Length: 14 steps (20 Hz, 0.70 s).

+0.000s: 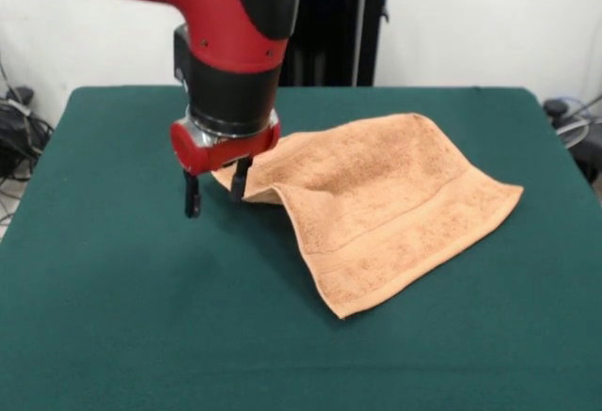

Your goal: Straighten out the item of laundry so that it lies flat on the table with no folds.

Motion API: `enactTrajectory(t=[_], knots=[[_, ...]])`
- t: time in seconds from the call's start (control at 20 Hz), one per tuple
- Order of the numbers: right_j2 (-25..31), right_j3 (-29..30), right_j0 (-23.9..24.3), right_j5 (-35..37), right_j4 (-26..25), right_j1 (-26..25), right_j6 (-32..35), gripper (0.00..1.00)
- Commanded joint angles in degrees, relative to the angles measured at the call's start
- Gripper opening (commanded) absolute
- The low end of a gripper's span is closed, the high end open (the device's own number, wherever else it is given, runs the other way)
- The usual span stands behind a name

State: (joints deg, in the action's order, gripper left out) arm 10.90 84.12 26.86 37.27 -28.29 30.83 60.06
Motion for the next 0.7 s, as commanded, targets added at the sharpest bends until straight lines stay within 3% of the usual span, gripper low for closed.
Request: enactTrajectory(t=[0.05, 0.4, 0.7], knots=[[-1.0, -0.9, -2.4, 8.7, 0.9, 6.6, 4.0, 1.0], [-0.6, -5.7, -4.0, 19.5, 2.1, 10.3, 1.4, 1.0], [-0.7, -3.3, -7.0, 20.1, 1.8, 12.2, 6.2, 1.0]])
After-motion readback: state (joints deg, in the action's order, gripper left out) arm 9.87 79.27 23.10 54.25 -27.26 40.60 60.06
